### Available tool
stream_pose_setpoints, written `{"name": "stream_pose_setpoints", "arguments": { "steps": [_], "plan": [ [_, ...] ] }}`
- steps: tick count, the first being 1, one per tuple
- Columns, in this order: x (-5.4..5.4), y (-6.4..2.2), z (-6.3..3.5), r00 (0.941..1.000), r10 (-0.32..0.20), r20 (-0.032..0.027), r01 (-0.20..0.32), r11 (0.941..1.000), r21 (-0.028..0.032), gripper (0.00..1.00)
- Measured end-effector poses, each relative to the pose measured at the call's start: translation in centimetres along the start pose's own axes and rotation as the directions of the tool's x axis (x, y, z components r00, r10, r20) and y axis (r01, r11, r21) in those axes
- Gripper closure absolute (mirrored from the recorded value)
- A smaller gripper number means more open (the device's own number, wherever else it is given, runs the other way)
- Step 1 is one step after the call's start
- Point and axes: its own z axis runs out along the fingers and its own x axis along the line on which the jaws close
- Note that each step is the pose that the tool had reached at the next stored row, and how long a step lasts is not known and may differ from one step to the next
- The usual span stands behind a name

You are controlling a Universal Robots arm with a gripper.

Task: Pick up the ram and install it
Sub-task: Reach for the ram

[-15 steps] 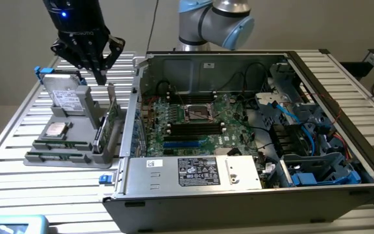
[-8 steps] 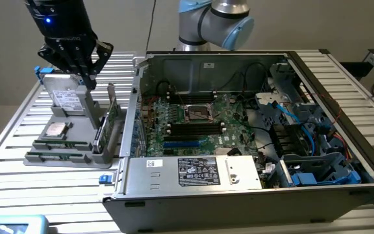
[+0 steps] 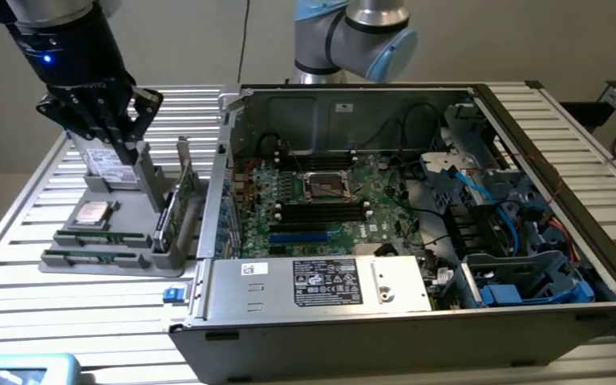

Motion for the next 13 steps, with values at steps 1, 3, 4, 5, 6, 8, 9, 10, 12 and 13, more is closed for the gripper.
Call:
{"name": "stream_pose_setpoints", "arguments": {
  "steps": [1, 3, 4, 5, 6, 8, 9, 10, 12, 13],
  "plan": [
    [0.3, -0.16, 0.16, 1.0, 0.0, -0.001, 0.0, 1.0, 0.0001, 0.89],
    [0.9, -0.4, 0.49, 1.0, 0.0, -0.0042, 0.0, 1.0, 0.0003, 0.89],
    [1.1, -0.52, 0.66, 1.0, 0.0, -0.0066, 0.0, 1.0, 0.0005, 0.89],
    [1.4, -0.64, 0.83, 1.0, 0.001, -0.0095, -0.001, 1.0, 0.0007, 0.89],
    [1.6, -0.75, 0.99, 0.9999, 0.001, -0.0121, -0.001, 1.0, 0.0009, 0.89],
    [1.9, -0.94, 1.27, 0.9998, 0.001, -0.0177, -0.001, 1.0, 0.0014, 0.89],
    [2.0, -1.02, 1.39, 0.9998, 0.001, -0.0204, -0.001, 1.0, 0.0016, 0.89],
    [2.1, -1.09, 1.48, 0.9997, 0.001, -0.0233, -0.001, 1.0, 0.0022, 0.89],
    [2.3, -1.22, 1.65, 0.9996, 0.001, -0.0293, -0.001, 1.0, 0.004, 0.89],
    [2.4, -1.26, 1.73, 0.9995, 0.001, -0.0317, 0.0, 1.0, 0.0052, 0.89]
  ]
}}
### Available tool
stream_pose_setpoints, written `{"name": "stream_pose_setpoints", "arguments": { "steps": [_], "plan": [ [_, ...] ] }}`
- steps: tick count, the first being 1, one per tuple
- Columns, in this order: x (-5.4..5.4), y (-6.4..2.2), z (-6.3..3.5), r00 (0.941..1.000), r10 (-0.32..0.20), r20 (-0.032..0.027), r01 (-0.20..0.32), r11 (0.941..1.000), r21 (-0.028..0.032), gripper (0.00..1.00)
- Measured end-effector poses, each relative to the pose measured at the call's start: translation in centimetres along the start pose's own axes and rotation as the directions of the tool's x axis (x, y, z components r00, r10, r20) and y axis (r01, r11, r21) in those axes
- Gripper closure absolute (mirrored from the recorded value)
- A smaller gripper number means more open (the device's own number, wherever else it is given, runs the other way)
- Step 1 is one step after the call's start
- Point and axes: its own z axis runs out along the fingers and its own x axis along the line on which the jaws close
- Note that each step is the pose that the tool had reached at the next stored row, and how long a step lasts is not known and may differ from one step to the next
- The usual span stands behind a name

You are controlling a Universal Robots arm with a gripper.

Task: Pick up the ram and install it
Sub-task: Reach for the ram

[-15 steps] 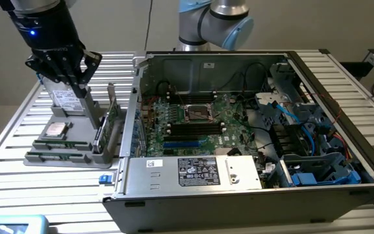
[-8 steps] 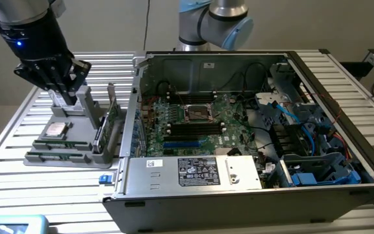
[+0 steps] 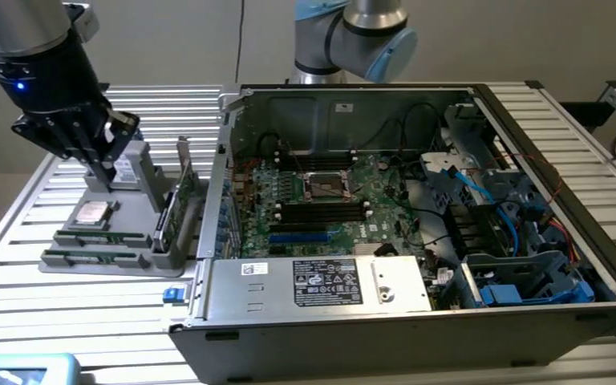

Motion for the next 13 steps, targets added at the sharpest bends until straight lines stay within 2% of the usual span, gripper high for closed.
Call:
{"name": "stream_pose_setpoints", "arguments": {
  "steps": [4, 6, 8, 13],
  "plan": [
    [0.2, -0.11, 0.24, 1.0, -0.003, -0.0076, 0.003, 1.0, 0.0088, 0.89],
    [0.3, -0.13, 0.29, 0.9999, -0.005, -0.0109, 0.005, 0.9998, 0.0173, 0.89],
    [0.5, -0.15, 0.45, 0.9999, -0.007, -0.0114, 0.008, 0.9997, 0.0248, 0.89],
    [1.1, -0.24, 1.24, 0.9999, -0.011, -0.0115, 0.011, 0.9995, 0.0284, 0.89]
  ]
}}
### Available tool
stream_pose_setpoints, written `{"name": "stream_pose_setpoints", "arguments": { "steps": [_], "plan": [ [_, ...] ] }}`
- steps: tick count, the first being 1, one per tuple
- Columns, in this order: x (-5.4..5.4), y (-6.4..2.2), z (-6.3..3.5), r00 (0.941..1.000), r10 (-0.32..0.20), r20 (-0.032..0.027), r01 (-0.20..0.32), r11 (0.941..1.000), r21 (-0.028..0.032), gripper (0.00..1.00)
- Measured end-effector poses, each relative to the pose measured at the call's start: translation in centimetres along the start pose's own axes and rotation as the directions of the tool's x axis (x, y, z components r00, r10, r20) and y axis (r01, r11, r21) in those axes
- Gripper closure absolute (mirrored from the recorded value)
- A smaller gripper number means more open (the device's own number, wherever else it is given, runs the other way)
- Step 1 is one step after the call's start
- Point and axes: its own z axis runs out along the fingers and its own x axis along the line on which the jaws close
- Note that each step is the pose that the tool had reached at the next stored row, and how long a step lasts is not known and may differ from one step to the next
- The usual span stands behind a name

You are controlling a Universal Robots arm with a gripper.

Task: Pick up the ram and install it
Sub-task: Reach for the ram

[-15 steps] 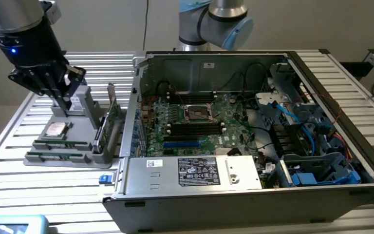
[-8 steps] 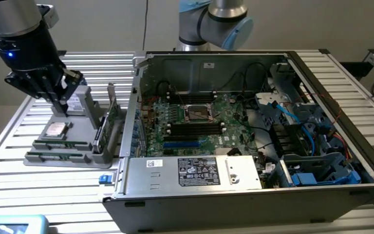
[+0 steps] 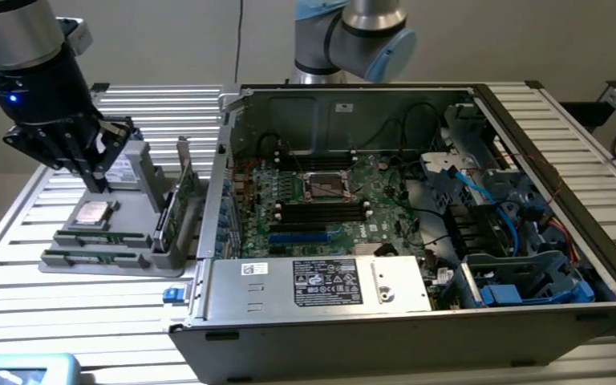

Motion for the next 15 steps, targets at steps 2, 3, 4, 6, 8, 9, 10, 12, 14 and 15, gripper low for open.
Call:
{"name": "stream_pose_setpoints", "arguments": {
  "steps": [2, 3, 4, 6, 8, 9, 10, 12, 14, 15],
  "plan": [
    [0.4, -0.02, 0.3, 1.0, -0.001, 0.0001, 0.001, 1.0, 0.0, 0.89],
    [0.5, 0.0, 0.39, 1.0, -0.001, 0.0002, 0.001, 1.0, 0.0, 0.89],
    [0.6, 0.05, 0.43, 1.0, -0.001, 0.0002, 0.001, 1.0, 0.0, 0.89],
    [0.6, 0.12, 0.46, 1.0, -0.003, 0.0001, 0.003, 1.0, 0.0002, 0.89],
    [0.6, 0.23, 0.47, 1.0, -0.006, -0.0001, 0.006, 1.0, 0.0003, 0.89],
    [0.6, 0.33, 0.48, 0.9999, -0.01, -0.0001, 0.01, 0.9999, 0.0004, 0.89],
    [0.6, 0.43, 0.48, 0.9999, -0.013, -0.0002, 0.013, 0.9999, 0.0005, 0.89],
    [0.6, 0.63, 0.49, 0.9998, -0.018, -0.0003, 0.018, 0.9998, 0.0006, 0.89],
    [0.6, 0.89, 0.51, 0.9997, -0.024, -0.0004, 0.024, 0.9997, 0.0007, 0.89],
    [0.7, 0.98, 0.51, 0.9997, -0.026, -0.0005, 0.026, 0.9997, 0.0008, 0.89]
  ]
}}
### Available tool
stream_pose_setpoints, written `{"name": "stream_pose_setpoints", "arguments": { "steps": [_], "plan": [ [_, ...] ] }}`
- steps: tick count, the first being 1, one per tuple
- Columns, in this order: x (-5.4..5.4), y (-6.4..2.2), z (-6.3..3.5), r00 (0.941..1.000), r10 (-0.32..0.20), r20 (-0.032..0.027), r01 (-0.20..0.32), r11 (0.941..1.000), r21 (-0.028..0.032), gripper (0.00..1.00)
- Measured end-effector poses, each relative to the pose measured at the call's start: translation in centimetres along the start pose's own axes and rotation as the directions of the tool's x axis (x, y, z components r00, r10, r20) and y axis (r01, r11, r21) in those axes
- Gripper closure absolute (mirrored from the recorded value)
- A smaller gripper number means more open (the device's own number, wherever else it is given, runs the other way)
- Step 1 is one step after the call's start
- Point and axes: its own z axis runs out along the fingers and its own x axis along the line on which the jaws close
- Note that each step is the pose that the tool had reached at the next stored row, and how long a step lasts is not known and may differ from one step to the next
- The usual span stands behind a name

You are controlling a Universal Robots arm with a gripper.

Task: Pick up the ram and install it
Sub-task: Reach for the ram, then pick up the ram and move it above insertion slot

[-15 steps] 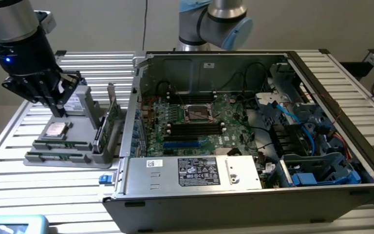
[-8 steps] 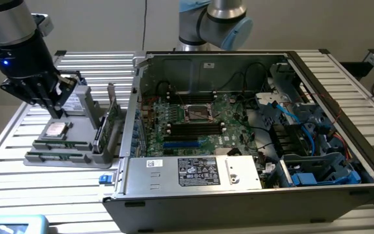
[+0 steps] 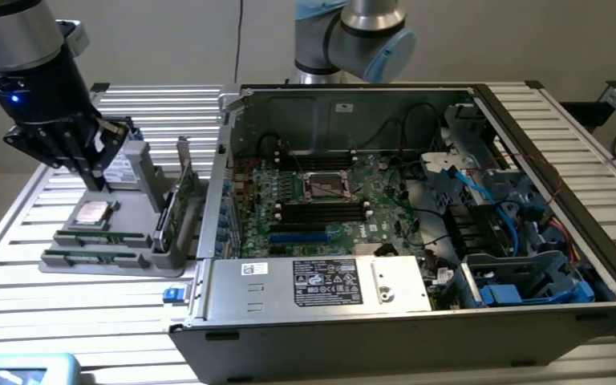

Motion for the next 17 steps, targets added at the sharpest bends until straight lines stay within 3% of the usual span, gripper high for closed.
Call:
{"name": "stream_pose_setpoints", "arguments": {
  "steps": [6, 10, 13, 17],
  "plan": [
    [0.0, 0.07, 0.01, 1.0, -0.005, -0.0001, 0.005, 1.0, 0.0002, 0.89],
    [0.0, 0.07, 0.02, 0.9972, -0.075, -0.0021, 0.075, 0.9972, 0.0021, 0.89],
    [0.0, 0.07, 0.05, 0.9916, -0.129, -0.0035, 0.129, 0.9916, 0.0033, 0.89],
    [0.0, 0.07, 0.08, 0.9796, -0.201, -0.0056, 0.201, 0.9796, 0.0048, 0.89]
  ]
}}
